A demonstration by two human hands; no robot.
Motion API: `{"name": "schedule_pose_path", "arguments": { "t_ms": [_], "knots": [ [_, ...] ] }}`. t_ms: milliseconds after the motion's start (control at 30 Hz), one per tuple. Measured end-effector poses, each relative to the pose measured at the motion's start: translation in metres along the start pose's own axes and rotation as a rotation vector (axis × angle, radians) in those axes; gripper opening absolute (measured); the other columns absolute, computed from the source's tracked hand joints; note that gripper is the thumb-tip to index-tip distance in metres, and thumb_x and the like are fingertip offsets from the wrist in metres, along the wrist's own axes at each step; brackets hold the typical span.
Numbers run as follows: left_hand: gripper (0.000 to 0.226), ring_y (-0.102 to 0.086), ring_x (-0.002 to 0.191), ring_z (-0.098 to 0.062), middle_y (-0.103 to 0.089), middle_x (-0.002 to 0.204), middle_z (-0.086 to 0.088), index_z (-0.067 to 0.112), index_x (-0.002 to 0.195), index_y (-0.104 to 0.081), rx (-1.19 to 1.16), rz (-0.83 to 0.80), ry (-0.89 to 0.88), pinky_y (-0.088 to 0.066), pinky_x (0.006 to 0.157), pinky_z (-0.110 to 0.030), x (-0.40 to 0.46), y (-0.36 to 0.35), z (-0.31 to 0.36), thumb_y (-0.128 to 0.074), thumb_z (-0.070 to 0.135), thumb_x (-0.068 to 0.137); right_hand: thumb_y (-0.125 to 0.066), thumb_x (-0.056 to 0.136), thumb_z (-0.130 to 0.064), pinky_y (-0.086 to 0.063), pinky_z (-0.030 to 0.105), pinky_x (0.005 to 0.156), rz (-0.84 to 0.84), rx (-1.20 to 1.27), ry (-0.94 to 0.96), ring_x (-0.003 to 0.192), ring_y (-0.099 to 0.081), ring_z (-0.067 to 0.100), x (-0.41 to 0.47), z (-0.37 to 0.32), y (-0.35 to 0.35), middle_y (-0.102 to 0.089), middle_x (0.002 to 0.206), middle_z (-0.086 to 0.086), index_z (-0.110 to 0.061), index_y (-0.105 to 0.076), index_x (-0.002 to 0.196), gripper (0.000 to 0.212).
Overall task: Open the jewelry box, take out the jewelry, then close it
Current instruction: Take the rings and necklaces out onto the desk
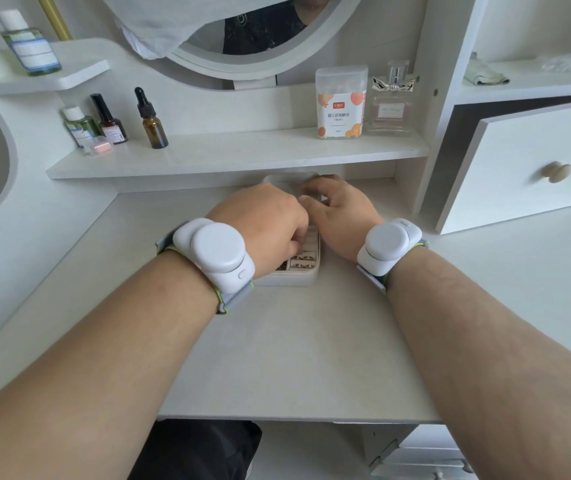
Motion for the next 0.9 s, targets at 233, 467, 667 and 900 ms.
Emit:
{"name": "schedule_pose_path", "arguments": {
  "t_ms": [233,467,667,900],
  "knots": [
    [0.017,-0.066,0.101,-0.026,-0.073,0.099,-0.002,0.022,0.101,-0.077,0.061,-0.149,0.070,-0.039,0.072,-0.026,0.007,0.004,0.011,-0.062,0.022,0.094,-0.053,0.098,-0.034,-0.044,0.032,0.099,-0.008,0.013,0.011,0.117,-0.058,0.022,-0.001,-0.001,0.000,-0.057,0.137,0.001,-0.021,-0.063,0.132,0.038],
    [0.016,-0.069,0.096,-0.025,-0.075,0.100,0.000,0.020,0.097,-0.078,0.043,-0.193,0.085,-0.050,0.075,-0.030,0.015,0.001,0.012,-0.063,0.020,0.090,-0.052,0.098,-0.034,-0.043,0.029,0.097,-0.014,0.005,0.010,0.118,-0.057,0.022,-0.002,-0.001,0.001,-0.057,0.138,0.002,-0.020,-0.062,0.134,0.039],
    [0.007,-0.065,0.085,-0.019,-0.063,0.082,0.010,0.029,0.078,-0.071,-0.146,-0.012,0.083,-0.052,0.075,-0.031,0.000,-0.009,-0.006,-0.068,0.029,0.084,-0.053,0.098,-0.035,-0.041,0.028,0.096,-0.010,-0.014,0.004,0.118,-0.056,0.022,-0.001,0.000,0.000,-0.057,0.138,0.000,-0.021,-0.062,0.133,0.038],
    [0.006,-0.061,0.070,-0.006,-0.063,0.079,0.008,0.027,0.078,-0.075,-0.550,0.242,0.113,-0.049,0.072,-0.025,-0.018,-0.019,-0.028,-0.076,0.026,0.084,-0.053,0.099,-0.036,-0.034,0.021,0.089,-0.015,-0.018,0.008,0.117,-0.057,0.020,-0.001,0.001,0.000,-0.057,0.136,-0.001,-0.023,-0.063,0.132,0.037]
  ]
}}
Point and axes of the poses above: each hand's wrist, its own x-axis towards the middle knuckle, its own y-axis out of the back of the hand, z = x × y, the point moved 6 cm from there along x, towards the middle knuckle
